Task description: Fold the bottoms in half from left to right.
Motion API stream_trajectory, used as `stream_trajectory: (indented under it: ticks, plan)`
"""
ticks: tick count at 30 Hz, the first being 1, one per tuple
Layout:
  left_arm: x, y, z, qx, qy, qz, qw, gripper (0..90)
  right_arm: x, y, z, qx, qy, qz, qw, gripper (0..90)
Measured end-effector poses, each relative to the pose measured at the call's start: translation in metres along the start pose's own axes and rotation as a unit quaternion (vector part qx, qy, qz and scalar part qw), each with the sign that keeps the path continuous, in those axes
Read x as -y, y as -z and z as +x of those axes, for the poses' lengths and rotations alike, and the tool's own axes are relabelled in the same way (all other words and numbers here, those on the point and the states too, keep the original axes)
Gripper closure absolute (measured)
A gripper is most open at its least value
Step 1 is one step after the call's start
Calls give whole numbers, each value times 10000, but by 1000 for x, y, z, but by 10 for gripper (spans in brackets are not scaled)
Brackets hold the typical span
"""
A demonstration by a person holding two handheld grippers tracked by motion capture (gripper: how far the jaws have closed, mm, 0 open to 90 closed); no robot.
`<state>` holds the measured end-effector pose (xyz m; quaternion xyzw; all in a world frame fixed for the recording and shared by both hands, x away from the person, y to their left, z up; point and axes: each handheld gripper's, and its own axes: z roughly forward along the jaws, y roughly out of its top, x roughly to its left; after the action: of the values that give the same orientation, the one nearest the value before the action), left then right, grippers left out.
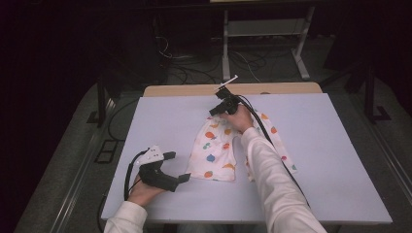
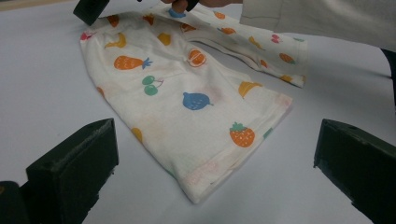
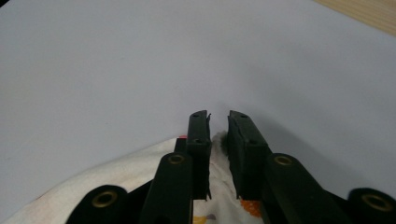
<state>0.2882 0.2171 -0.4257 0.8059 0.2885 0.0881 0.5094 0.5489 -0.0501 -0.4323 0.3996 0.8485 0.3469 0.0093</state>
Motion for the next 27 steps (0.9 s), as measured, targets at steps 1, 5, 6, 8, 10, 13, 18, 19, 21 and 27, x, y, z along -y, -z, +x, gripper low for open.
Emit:
stream_trajectory:
  ticks: [1, 5, 6, 8, 10, 13, 18, 19, 21, 27]
  plan:
    - [0, 0, 0, -1, -2, 0, 10000, 0, 0, 0, 0, 21, -9, 2, 10000, 797]
    - [0, 1, 0, -10, 5, -10, 10000, 0, 1, 0, -1, 1, -39, 32, 10000, 877]
    - [0, 1, 0, -21, 3, -16, 10000, 0, 1, 1, -1, 3, -59, 31, 10000, 881]
    - [0, 1, 1, -27, 15, -17, 10000, 0, 2, 3, -2, -20, -93, 50, 9999, 884]
    - [0, 1, 0, -32, 10, -5, 10000, 0, 3, 5, -1, -12, -89, 47, 9999, 885]
    - [0, 2, 0, -41, 31, -26, 10000, 0, 9, 10, 1, 20, -105, -14, 9999, 885]
    - [-2, 5, 0, -116, 89, -83, 9999, 0, 19, 16, 3, 21, -150, -216, 9997, 885]
    - [-2, 5, 0, -129, 100, -67, 9998, 0, 21, 18, 4, 10, -137, -270, 9995, 885]
    - [-2, 4, 0, -145, 138, -18, 9998, 0, 25, 20, 5, -33, -148, -367, 9992, 885]
    - [-6, 2, -2, -176, 173, 112, 9996, 0, 29, 28, 10, -98, -87, -489, 9987, 885]
